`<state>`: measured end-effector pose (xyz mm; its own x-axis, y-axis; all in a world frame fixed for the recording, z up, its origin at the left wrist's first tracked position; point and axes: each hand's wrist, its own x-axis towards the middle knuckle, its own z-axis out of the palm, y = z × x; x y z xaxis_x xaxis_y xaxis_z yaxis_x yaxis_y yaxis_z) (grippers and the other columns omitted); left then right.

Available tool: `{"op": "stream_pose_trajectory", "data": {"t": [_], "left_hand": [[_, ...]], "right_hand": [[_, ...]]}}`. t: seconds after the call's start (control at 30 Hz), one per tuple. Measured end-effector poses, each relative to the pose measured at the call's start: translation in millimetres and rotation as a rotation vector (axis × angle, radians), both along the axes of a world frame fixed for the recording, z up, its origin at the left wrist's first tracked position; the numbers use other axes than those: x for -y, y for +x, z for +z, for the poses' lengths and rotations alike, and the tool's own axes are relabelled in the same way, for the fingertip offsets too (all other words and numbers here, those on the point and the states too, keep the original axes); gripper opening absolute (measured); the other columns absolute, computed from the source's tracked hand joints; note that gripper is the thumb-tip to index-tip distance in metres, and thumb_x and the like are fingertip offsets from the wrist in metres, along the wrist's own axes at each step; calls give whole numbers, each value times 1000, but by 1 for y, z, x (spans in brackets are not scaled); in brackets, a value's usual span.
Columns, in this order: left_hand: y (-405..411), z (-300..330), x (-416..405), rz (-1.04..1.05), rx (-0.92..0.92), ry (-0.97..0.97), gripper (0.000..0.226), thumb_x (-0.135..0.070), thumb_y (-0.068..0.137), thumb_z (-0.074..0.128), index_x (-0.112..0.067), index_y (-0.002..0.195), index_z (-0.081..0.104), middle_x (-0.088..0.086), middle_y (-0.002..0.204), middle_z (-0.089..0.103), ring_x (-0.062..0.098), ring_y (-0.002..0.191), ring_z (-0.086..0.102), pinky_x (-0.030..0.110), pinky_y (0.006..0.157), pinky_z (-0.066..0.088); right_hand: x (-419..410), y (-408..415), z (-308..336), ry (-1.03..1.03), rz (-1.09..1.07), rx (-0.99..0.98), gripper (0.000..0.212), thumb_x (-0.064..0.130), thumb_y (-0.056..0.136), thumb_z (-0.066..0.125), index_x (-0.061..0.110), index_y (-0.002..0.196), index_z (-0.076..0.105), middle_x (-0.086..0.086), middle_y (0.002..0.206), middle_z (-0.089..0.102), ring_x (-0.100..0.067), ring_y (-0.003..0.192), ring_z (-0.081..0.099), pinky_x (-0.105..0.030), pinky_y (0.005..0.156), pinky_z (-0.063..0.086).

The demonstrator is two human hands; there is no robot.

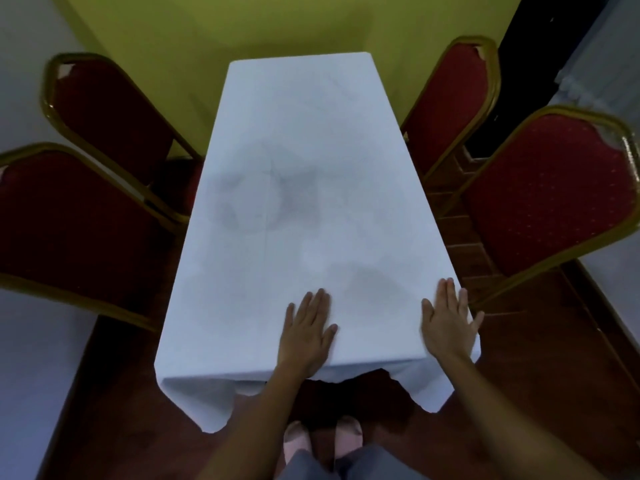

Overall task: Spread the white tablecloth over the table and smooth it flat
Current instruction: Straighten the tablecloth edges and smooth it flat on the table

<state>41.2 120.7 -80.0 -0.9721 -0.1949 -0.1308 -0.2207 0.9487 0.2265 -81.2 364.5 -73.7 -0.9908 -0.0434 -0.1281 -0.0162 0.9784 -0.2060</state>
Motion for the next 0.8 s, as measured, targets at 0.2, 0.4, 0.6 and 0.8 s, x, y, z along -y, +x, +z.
{"op": "stream_pose_trajectory", "data": {"t": [0.2, 0.4, 0.6, 0.8], "left_hand": [[74, -2, 83, 342, 37, 38, 91, -69, 84, -11, -15, 153, 15, -5, 159, 11, 18, 149, 14, 42, 119, 4], [93, 12, 105, 583, 114, 21, 74, -58, 95, 10, -15, 153, -5, 3, 163, -8, 22, 151, -7, 51, 120, -3], [34, 14, 40, 178, 153, -15, 68, -47, 100, 3, -6, 143, 35, 4, 151, 33, 21, 146, 22, 38, 115, -4], [35, 30, 25, 42, 201, 35, 78, -56, 91, -12, -8, 152, -6, 5, 158, -16, 18, 149, -14, 40, 120, -7]], "right_hand": [[18, 8, 3, 34, -25, 28, 61, 39, 102, 21, 10, 154, 6, -4, 163, 4, -23, 151, 2, -62, 116, 8], [84, 42, 13, -9, 299, -27, 73, 46, 99, 3, 4, 140, 47, -10, 147, 47, -30, 133, 48, -57, 105, 33], [129, 75, 2, -3, 510, 30, 61, 41, 101, -1, 10, 136, 38, -6, 135, 60, -23, 128, 46, -47, 111, 11], [132, 72, 16, 35, 557, 104, 53, 30, 95, 25, 17, 107, 75, 2, 112, 73, -14, 96, 73, -43, 75, 57]]}}
